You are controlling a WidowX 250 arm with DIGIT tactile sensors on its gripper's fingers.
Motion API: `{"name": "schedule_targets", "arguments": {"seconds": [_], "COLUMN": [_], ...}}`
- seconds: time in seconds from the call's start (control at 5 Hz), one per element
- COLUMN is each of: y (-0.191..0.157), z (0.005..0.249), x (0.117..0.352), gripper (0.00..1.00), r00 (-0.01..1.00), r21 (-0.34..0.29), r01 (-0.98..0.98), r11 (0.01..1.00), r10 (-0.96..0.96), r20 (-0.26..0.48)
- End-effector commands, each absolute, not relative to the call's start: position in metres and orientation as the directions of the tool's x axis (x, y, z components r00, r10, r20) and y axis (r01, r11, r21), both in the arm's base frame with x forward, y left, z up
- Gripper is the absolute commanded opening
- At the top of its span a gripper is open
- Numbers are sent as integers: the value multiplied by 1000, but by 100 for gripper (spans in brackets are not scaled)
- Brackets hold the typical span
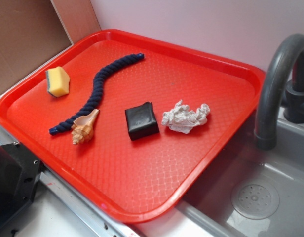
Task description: Grab the green sponge.
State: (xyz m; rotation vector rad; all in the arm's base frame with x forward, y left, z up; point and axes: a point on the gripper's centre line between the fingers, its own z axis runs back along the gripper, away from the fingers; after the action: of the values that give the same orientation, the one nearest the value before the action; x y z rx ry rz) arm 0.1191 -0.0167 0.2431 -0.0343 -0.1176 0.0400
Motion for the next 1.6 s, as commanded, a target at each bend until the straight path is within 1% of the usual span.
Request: {"name": "schedule_targets", "arguments": {"seconds": [0.0, 0.2, 0.4, 0.6, 0.8, 1.0, 1.2, 1.4], "y": [-17, 5, 32, 57, 78, 90, 102, 120], "z": [243, 241, 237, 222, 191, 164, 133, 102], "x": [119, 133, 144, 152, 169, 184, 192, 198], "gripper": [100, 100, 100, 100, 100, 100, 100, 100], "r00": [992, 920, 780, 642, 587, 568, 555, 560], "r21": [-37, -124, -181, -161, -132, -92, -41, -14], "r01": [-38, -264, -471, -653, -710, -748, -779, -792], "r11": [999, 957, 863, 740, 691, 657, 625, 610], "r10": [42, 288, 503, 653, 685, 706, 719, 735], "r20": [117, 267, 373, 402, 431, 423, 417, 382]}}
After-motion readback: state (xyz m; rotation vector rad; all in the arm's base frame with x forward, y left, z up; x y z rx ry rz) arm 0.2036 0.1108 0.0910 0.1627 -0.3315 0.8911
